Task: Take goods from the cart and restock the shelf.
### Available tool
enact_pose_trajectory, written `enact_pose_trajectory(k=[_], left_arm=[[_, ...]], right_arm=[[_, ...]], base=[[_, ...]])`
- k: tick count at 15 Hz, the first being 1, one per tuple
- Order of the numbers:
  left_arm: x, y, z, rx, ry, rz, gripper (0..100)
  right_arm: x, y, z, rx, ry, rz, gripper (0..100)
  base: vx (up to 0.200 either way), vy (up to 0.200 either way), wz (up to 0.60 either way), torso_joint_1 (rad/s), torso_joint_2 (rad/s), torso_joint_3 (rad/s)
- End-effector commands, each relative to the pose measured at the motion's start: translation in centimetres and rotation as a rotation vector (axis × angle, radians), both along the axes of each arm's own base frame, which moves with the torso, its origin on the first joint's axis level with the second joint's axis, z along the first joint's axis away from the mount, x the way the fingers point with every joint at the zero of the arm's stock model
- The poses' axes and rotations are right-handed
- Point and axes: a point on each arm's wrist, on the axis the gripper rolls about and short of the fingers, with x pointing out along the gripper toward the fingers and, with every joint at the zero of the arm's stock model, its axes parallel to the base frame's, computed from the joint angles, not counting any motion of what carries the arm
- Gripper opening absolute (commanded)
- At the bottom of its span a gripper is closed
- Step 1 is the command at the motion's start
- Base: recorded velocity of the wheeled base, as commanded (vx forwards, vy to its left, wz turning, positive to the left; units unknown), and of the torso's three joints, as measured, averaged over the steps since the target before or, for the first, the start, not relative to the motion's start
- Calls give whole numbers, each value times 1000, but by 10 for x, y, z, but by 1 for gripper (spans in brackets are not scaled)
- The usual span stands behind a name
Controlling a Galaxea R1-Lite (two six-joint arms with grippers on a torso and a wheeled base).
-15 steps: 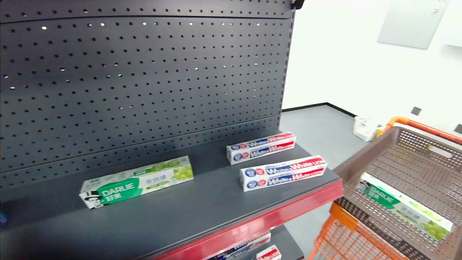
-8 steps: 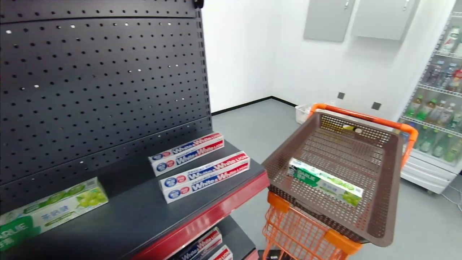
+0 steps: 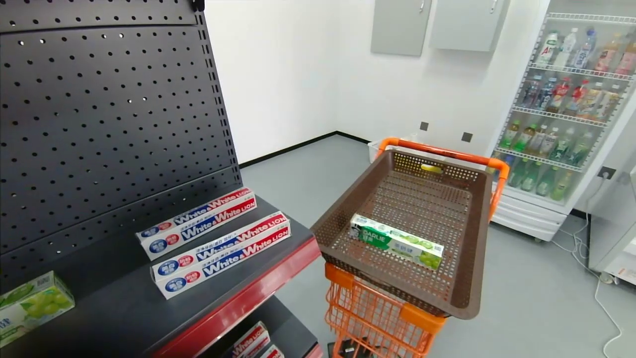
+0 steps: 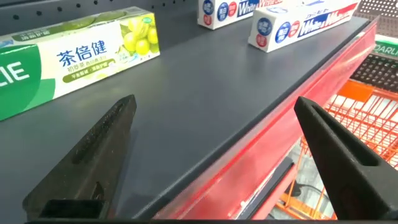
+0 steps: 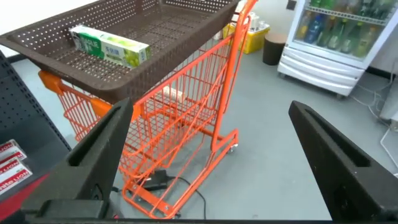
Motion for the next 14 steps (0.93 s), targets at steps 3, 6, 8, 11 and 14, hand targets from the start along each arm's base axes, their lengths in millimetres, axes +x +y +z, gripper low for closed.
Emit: enact_pose_trajectory(k=[3, 6, 8, 11, 14], left_arm=[[0, 0, 0, -2, 2, 3, 100], [0, 0, 0, -2, 0, 3, 100], [0, 0, 0, -2, 2, 3, 100], [0, 0, 0, -2, 2, 3, 100], [0, 0, 0, -4, 2, 4, 100]], right_arm=[[0, 0, 0, 0, 2, 0, 100], [0, 0, 0, 0, 2, 0, 100], [0, 0, 0, 0, 1, 0, 100], [0, 0, 0, -1, 2, 0, 100], [7, 1, 118, 58, 9, 84, 100]], base=[[0, 0, 0, 0, 0, 0], [0, 0, 0, 0, 0, 0], [0, 0, 0, 0, 0, 0], [0, 0, 0, 0, 0, 0], [0, 0, 0, 0, 0, 0]])
